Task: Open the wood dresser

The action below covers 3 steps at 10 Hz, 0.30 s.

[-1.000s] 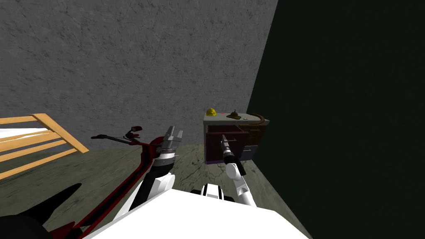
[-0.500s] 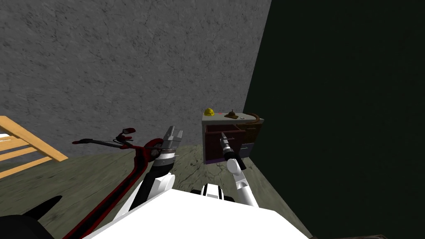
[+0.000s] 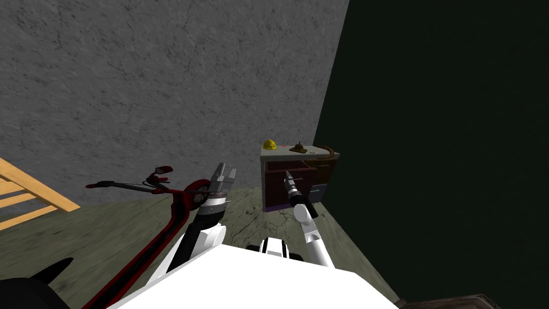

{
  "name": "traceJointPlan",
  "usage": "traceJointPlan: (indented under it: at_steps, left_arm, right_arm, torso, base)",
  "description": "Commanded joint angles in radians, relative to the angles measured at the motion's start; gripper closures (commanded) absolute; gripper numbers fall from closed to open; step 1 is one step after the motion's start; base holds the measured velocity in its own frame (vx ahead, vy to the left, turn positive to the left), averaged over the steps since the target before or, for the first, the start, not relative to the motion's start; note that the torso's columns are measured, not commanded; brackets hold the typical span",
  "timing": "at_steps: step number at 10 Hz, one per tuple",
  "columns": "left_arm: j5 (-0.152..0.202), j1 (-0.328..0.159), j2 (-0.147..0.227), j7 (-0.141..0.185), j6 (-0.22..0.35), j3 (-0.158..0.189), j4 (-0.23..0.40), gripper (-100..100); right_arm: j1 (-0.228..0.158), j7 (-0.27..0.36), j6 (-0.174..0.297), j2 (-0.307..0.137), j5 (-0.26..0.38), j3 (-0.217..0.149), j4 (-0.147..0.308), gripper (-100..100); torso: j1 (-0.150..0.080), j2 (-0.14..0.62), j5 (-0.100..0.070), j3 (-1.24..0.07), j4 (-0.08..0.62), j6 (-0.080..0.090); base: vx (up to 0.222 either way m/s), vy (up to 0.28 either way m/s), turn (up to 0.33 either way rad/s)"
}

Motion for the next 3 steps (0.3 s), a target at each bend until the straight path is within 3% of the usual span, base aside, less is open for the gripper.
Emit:
traceJointPlan:
  at_steps: [1, 3]
  left_arm:
    - [0.000, 0.000, 0.000, 0.000, 0.000, 0.000, 0.000, 0]
    - [0.000, 0.000, 0.000, 0.000, 0.000, 0.000, 0.000, 0]
  right_arm:
    - [0.000, 0.000, 0.000, 0.000, 0.000, 0.000, 0.001, 0]
    - [0.001, 0.000, 0.000, 0.000, 0.000, 0.000, 0.001, 0]
  torso:
    - [0.000, 0.000, 0.000, 0.000, 0.000, 0.000]
    - [0.000, -0.001, 0.000, -0.001, -0.001, 0.000]
  base:
    - [0.000, 0.000, 0.000]
    - [0.000, 0.000, 0.000]
